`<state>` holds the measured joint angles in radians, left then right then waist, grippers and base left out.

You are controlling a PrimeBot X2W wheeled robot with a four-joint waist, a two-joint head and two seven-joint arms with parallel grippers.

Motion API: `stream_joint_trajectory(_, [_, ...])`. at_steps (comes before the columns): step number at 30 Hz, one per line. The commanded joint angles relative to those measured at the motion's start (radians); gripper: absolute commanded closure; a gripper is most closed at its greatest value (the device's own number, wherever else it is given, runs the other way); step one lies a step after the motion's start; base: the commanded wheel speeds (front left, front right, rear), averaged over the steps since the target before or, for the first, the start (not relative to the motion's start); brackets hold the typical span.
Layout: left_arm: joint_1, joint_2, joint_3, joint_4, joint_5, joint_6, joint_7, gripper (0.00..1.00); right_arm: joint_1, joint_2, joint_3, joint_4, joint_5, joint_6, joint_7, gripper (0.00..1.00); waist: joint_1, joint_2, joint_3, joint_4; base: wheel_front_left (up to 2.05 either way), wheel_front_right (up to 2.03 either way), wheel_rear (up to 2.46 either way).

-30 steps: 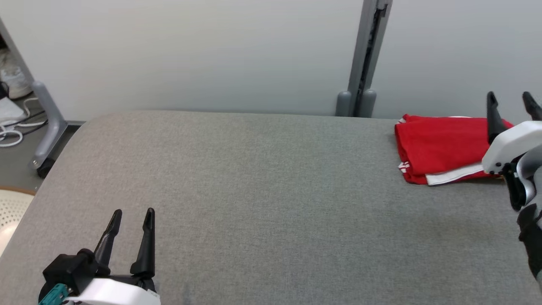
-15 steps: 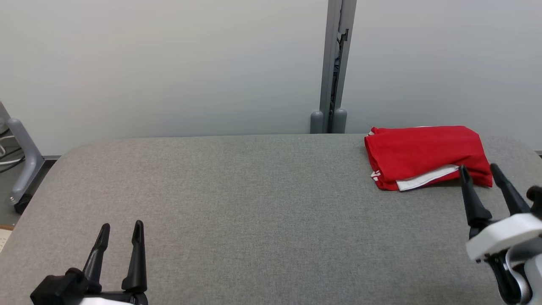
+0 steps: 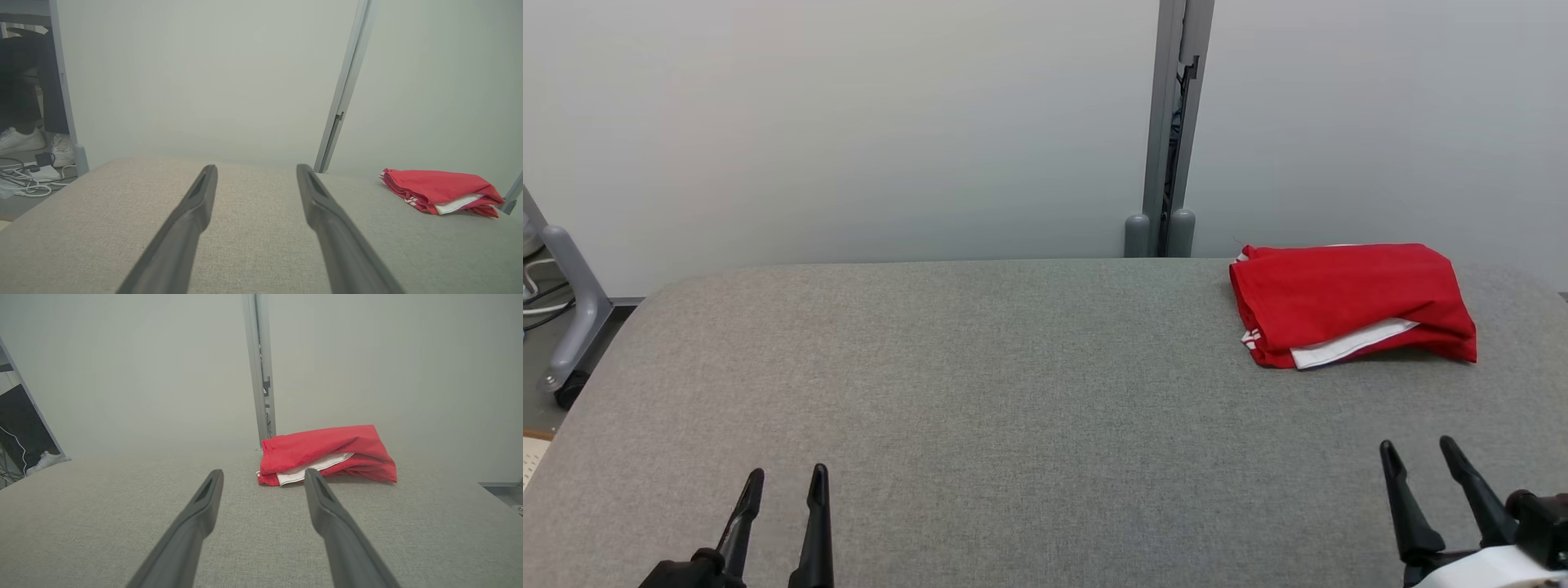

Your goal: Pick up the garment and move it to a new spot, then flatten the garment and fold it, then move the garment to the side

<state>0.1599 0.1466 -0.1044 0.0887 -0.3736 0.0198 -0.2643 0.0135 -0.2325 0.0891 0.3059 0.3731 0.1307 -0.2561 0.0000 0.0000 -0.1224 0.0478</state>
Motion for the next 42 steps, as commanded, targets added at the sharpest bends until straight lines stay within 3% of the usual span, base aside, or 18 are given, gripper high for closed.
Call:
stream_joint_trajectory(1, [-0.004, 0.001, 0.007, 0.004, 0.002, -0.004, 0.000, 0.00, 0.009, 0.001, 0.002, -0.003, -0.001, 0.001, -0.006, 0.00, 0.0000, 0.0000, 0.000, 0.000, 0.00, 0.00, 0.00])
stream_joint_trajectory(20, [-0.033, -0.059, 0.079, 0.094, 0.098, -0.080, 0.000, 0.00, 0.012, 0.071, -0.068, -0.033, -0.071, 0.000, -0.010, 0.00, 0.0000, 0.0000, 0.002, -0.001, 0.00, 0.00, 0.00])
stream_joint_trajectory(38, [-0.044, -0.080, 0.108, 0.129, 0.120, -0.108, 0.000, 0.00, 0.008, 0.082, -0.068, -0.033, -0.060, 0.000, -0.010, 0.00, 0.0000, 0.0000, 0.000, -0.004, 0.00, 0.00, 0.00])
stream_joint_trajectory(39, [-0.026, -0.084, 0.104, 0.128, 0.118, -0.107, 0.000, 1.00, 0.007, 0.084, -0.066, -0.032, -0.064, 0.000, -0.004, 1.00, 0.0000, 0.0000, 0.001, -0.004, 0.00, 0.00, 0.00])
stream_joint_trajectory(42, [-0.011, -0.095, 0.104, 0.157, 0.114, -0.107, 0.003, 1.00, 0.021, 0.096, -0.064, -0.012, -0.061, 0.000, 0.002, 1.00, 0.0000, 0.0000, 0.001, -0.004, 0.00, 0.00, 0.00])
